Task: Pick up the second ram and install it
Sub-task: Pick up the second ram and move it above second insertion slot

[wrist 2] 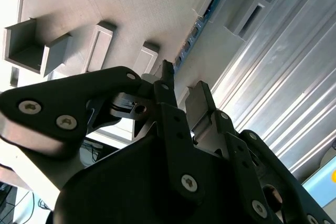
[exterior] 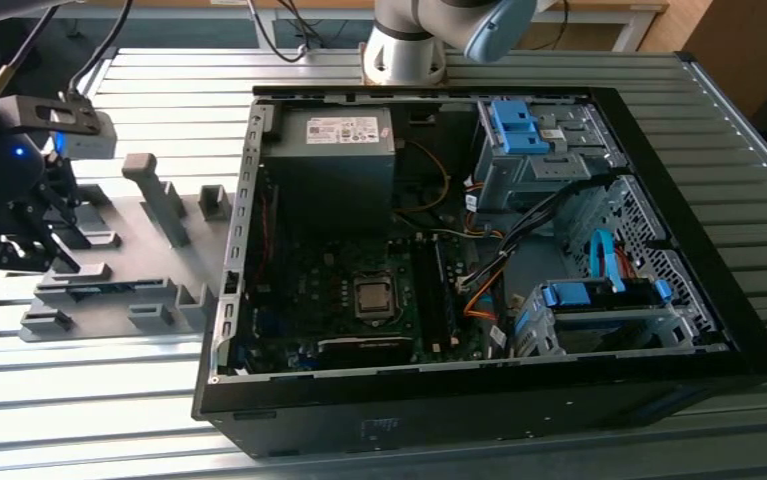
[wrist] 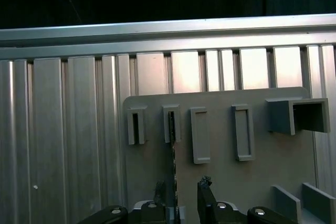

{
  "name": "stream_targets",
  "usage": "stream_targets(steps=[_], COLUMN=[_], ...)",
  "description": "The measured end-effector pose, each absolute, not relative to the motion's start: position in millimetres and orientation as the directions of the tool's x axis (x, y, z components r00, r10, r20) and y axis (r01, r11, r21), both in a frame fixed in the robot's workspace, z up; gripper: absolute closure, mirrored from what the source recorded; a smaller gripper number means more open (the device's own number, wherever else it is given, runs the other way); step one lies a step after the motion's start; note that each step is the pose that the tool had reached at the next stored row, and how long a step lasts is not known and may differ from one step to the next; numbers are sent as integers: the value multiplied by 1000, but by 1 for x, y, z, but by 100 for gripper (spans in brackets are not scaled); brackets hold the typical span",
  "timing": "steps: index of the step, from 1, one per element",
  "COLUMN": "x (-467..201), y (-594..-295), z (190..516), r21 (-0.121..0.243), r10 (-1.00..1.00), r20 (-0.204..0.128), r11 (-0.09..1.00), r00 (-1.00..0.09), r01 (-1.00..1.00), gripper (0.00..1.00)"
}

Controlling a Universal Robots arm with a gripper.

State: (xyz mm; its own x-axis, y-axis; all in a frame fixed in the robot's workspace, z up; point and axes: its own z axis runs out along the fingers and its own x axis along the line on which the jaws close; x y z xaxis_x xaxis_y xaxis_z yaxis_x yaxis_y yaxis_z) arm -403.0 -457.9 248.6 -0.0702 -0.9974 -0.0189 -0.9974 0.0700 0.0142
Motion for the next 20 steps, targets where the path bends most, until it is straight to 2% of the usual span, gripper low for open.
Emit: stream_targets(steps=[20], x=[-403], y=[-458], z=[243], r21=[14], r10=[-997], r20=[-19], r11=[70], r00=[-70], r01=[-997], gripper=[63])
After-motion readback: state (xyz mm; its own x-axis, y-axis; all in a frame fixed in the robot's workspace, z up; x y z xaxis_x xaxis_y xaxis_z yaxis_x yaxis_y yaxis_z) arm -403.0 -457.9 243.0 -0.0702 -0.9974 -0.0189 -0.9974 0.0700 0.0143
